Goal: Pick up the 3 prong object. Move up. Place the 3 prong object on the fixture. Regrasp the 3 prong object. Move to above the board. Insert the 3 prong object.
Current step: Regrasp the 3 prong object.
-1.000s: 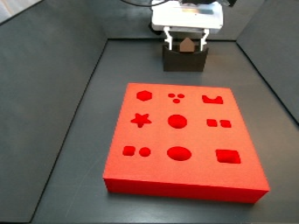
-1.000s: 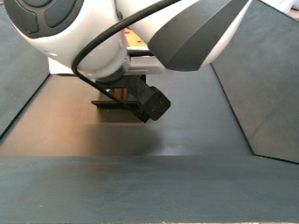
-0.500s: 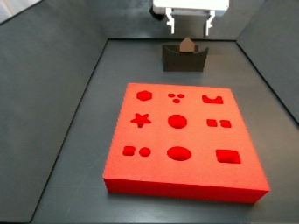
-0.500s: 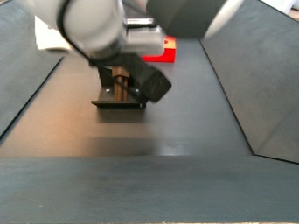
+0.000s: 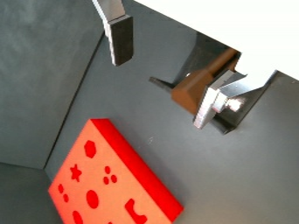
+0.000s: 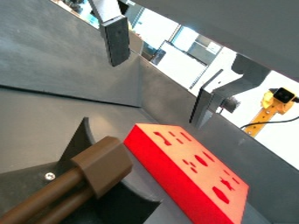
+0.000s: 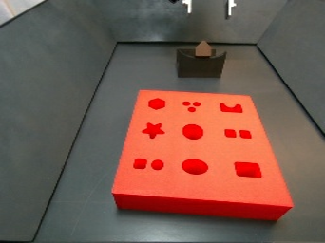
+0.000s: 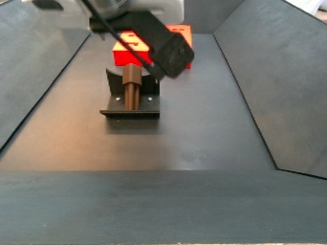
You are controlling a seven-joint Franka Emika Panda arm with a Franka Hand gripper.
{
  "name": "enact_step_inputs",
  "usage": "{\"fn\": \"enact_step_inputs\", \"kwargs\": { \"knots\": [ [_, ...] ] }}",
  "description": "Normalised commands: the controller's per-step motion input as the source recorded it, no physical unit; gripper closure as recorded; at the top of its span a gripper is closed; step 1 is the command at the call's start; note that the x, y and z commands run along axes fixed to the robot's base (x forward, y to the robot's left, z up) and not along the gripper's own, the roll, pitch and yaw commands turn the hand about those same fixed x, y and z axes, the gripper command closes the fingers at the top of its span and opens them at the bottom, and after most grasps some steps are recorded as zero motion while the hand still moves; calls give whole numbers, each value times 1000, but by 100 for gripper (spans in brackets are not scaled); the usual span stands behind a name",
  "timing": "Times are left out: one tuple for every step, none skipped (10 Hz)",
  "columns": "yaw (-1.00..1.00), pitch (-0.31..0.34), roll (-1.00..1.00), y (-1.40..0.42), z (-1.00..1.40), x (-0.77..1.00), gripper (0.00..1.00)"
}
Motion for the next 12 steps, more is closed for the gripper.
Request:
{"fn": "enact_step_inputs", "kwargs": {
  "knots": [
    [18,41,1000,-734,767,-109,0],
    [17,30,1000,-604,628,-116,0],
    [17,22,1000,-448,431,-112,0],
    [17,18,1000,-227,142,-72,0],
    [17,18,1000,-91,38,-31,0],
    [17,20,1000,-53,38,-12,0],
    [18,20,1000,-38,26,-8,0],
    [19,15,1000,-38,13,-13,0],
    [19,9,1000,-31,13,-26,0],
    [20,6,1000,-27,13,-32,0],
    [21,-4,1000,-25,-1,-26,0],
    [22,-7,1000,-24,-7,-21,0]
  ]
}}
